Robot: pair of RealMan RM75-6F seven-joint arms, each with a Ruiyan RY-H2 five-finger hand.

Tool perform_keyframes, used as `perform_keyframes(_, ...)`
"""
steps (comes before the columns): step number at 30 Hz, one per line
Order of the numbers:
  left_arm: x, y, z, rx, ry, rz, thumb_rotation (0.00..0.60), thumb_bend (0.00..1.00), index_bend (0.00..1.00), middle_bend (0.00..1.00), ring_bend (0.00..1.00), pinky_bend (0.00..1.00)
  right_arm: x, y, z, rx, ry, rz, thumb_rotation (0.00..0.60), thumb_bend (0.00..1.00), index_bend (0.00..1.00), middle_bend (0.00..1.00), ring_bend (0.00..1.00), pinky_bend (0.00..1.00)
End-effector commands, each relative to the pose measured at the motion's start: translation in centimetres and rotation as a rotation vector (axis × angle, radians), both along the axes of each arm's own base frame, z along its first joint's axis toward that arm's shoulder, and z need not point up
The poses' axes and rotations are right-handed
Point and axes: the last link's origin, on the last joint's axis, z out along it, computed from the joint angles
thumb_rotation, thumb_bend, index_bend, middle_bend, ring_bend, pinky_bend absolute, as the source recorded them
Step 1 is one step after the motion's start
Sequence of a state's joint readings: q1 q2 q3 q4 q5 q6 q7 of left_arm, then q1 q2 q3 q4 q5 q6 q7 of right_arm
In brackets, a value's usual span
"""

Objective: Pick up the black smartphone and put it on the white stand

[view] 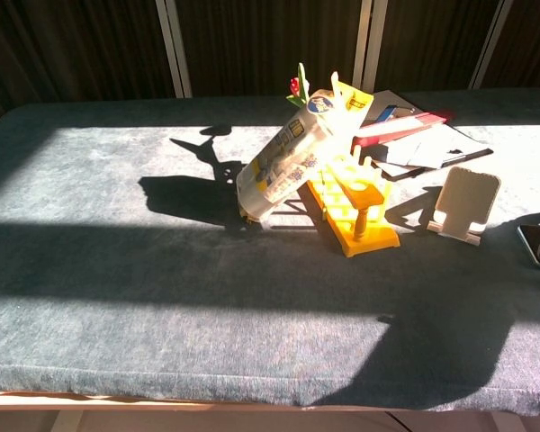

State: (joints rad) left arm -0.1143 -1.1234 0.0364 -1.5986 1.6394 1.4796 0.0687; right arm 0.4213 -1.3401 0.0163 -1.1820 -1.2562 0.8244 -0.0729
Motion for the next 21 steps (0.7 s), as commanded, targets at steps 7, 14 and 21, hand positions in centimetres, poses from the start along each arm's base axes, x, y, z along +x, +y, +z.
perform_keyframes(7, -0.01, 0.02, -0.03, -0.002, 0.0, 0.001, 0.6, 0.37, 0.0, 0.02, 0.01, 0.06, 0.04, 0.45, -0.29, -0.003, 0.001, 0.015, 0.6, 0.38, 0.95, 0.68, 0.44, 0.19)
perform_keyframes(14, 0.0, 0.06, -0.07, -0.002, 0.001, 0.002, 0.6, 0.37, 0.0, 0.02, 0.01, 0.06, 0.45, 0.82, 0.26, -0.043, -0.011, 0.062, 0.6, 0.4, 0.96, 0.7, 0.47, 0.21)
perform_keyframes(21, 0.01, 0.02, -0.13, -0.006, 0.004, 0.001, 0.6, 0.37, 0.0, 0.02, 0.01, 0.06, 0.64, 1.16, 0.28, -0.048, -0.003, 0.082, 0.6, 0.4, 0.97, 0.7, 0.47, 0.21)
